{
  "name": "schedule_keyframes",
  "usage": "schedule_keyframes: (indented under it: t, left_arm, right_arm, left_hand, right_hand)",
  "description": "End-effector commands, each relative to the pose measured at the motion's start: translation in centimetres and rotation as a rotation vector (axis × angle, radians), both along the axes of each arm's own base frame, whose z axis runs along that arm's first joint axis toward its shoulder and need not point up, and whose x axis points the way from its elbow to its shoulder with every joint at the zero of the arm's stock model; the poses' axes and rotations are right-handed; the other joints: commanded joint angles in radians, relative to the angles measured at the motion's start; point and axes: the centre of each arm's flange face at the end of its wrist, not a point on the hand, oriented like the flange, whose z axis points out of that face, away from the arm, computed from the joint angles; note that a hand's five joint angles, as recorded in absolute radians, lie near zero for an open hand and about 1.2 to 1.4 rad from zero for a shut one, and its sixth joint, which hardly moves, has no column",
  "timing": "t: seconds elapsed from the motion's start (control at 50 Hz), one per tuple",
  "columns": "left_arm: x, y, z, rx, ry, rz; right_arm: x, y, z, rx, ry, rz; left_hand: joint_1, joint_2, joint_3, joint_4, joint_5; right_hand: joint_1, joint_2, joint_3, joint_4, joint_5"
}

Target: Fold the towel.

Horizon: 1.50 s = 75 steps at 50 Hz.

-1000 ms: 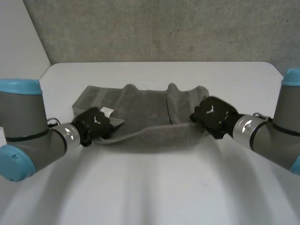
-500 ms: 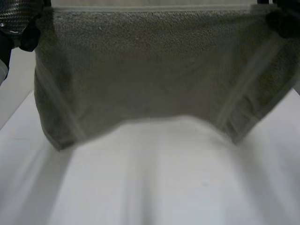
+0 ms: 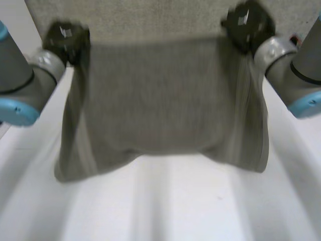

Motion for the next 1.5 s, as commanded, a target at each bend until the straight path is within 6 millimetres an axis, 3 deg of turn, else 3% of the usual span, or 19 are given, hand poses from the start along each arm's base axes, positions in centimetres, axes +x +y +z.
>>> schedule_keyframes:
  t: [0.02, 0.1, 0.16, 0.22, 0.26, 0.28, 0.38, 0.4, 0.44, 0.66, 0.84, 0.88, 0.92, 0.94, 0.98, 1.04, 1.2, 1.4, 1.5]
  left_arm:
    - [0.1, 1.6, 11.1, -0.516, 0.203, -0.028]
    - [0.9, 2.8, 12.1, -0.559, 0.274, -0.053]
    - [1.1, 2.7, 10.1, -0.484, 0.298, -0.069]
    - [1.7, 2.2, 6.7, -0.371, 0.276, -0.048]
    - [2.2, 2.1, 2.6, -0.242, 0.239, -0.026]
    - [2.2, 2.1, 2.5, -0.241, 0.239, -0.026]
    - [2.5, 2.8, -6.1, -0.007, 0.167, 0.002]
    - [2.5, 2.8, -6.1, -0.006, 0.167, 0.002]
    - [2.5, 3.3, -10.0, 0.091, 0.109, 0.014]
    - [3.1, 5.9, -18.1, 0.356, -0.103, 0.039]
    - [3.7, 7.9, -16.8, 0.457, -0.131, 0.045]
    - [3.9, 8.3, -16.2, 0.453, -0.128, 0.047]
    - [4.1, 9.2, -15.5, 0.449, -0.123, 0.045]
    - [4.1, 9.2, -15.5, 0.448, -0.123, 0.045]
    - [4.3, 10.0, -14.7, 0.435, -0.120, 0.047]
    - [4.4, 10.6, -14.3, 0.428, -0.125, 0.047]
    - [4.6, 10.7, -13.0, 0.396, -0.118, 0.040]
    - [4.3, 11.1, -9.6, 0.330, -0.094, 0.003]
    - [4.3, 11.2, -9.2, 0.341, -0.094, 0.002]
  right_arm:
    - [-1.0, 2.0, 10.2, -0.539, -0.292, 0.024]
    - [-1.9, 2.9, 10.5, -0.492, -0.322, 0.037]
    - [-1.8, 2.7, 7.6, -0.321, -0.300, 0.053]
    - [-1.7, 3.0, 4.5, -0.124, -0.250, 0.057]
    - [-1.5, 3.6, 1.5, 0.031, -0.190, 0.069]
    - [-1.5, 3.7, 1.5, 0.032, -0.189, 0.069]
    - [-1.6, 4.6, -4.3, 0.236, -0.116, 0.084]
    - [-1.6, 4.6, -4.3, 0.237, -0.116, 0.084]
    - [-1.5, 4.8, -8.0, 0.334, -0.080, 0.082]
    - [-1.5, 5.7, -17.6, 0.590, 0.024, 0.047]
    - [-2.4, 6.6, -17.0, 0.605, 0.065, 0.014]
    - [-2.5, 7.0, -16.3, 0.597, 0.064, 0.006]
    - [-3.0, 7.8, -15.6, 0.590, 0.061, -0.006]
    - [-3.0, 7.8, -15.6, 0.590, 0.061, -0.006]
    - [-3.4, 8.4, -14.9, 0.579, 0.054, -0.017]
    - [-3.8, 8.9, -15.1, 0.592, 0.058, -0.033]
    - [-5.3, 9.3, -16.7, 0.648, 0.065, -0.087]
    - [-5.9, 9.4, -17.9, 0.645, 0.052, -0.102]
    - [-6.0, 9.3, -17.9, 0.637, 0.047, -0.102]
  left_hand:
    - [0.188, 0.180, 0.181, 0.179, 0.356]
    - [0.188, 0.180, 0.181, 0.179, 0.356]
    - [0.188, 0.180, 0.181, 0.179, 0.356]
    - [0.188, 0.180, 0.181, 0.179, 0.356]
    - [0.188, 0.180, 0.181, 0.179, 0.356]
    - [0.188, 0.180, 0.181, 0.179, 0.356]
    - [0.188, 0.180, 0.181, 0.179, 0.356]
    - [0.188, 0.180, 0.181, 0.179, 0.356]
    - [0.188, 0.180, 0.181, 0.179, 0.356]
    - [0.188, 0.180, 0.181, 0.179, 0.356]
    - [0.188, 0.180, 0.181, 0.179, 0.356]
    - [0.188, 0.180, 0.181, 0.179, 0.356]
    - [0.168, 0.160, 0.161, 0.159, 0.336]
    - [0.168, 0.159, 0.160, 0.158, 0.336]
    - [-0.328, -0.337, -0.336, -0.338, -0.160]
    - [-0.680, -0.688, -0.687, -0.689, -0.512]
    - [-0.759, -0.768, -0.767, -0.769, -0.591]
    - [-0.710, -0.719, -0.718, -0.720, -0.542]
    - [-0.054, -0.063, -0.062, -0.064, 0.114]
  right_hand:
    - [0.084, 0.062, 0.053, 0.065, 0.052]
    - [0.084, 0.062, 0.053, 0.065, 0.052]
    - [0.084, 0.062, 0.053, 0.065, 0.052]
    - [0.084, 0.062, 0.053, 0.065, 0.052]
    - [0.084, 0.062, 0.053, 0.065, 0.052]
    - [0.084, 0.062, 0.053, 0.065, 0.052]
    - [0.084, 0.062, 0.053, 0.065, 0.052]
    - [0.084, 0.062, 0.053, 0.065, 0.052]
    - [0.084, 0.062, 0.053, 0.065, 0.052]
    - [0.084, 0.062, 0.053, 0.065, 0.052]
    - [0.084, 0.062, 0.053, 0.065, 0.052]
    - [-0.144, -0.166, -0.174, -0.163, -0.176]
    - [-0.723, -0.744, -0.753, -0.742, -0.754]
    - [-0.725, -0.747, -0.756, -0.744, -0.757]
    - [-0.878, -0.899, -0.908, -0.897, -0.909]
    - [-0.884, -0.905, -0.914, -0.903, -0.915]
    - [-0.884, -0.905, -0.914, -0.903, -0.915]
    - [-0.881, -0.902, -0.911, -0.900, -0.912]
    - [-0.881, -0.902, -0.911, -0.900, -0.912]
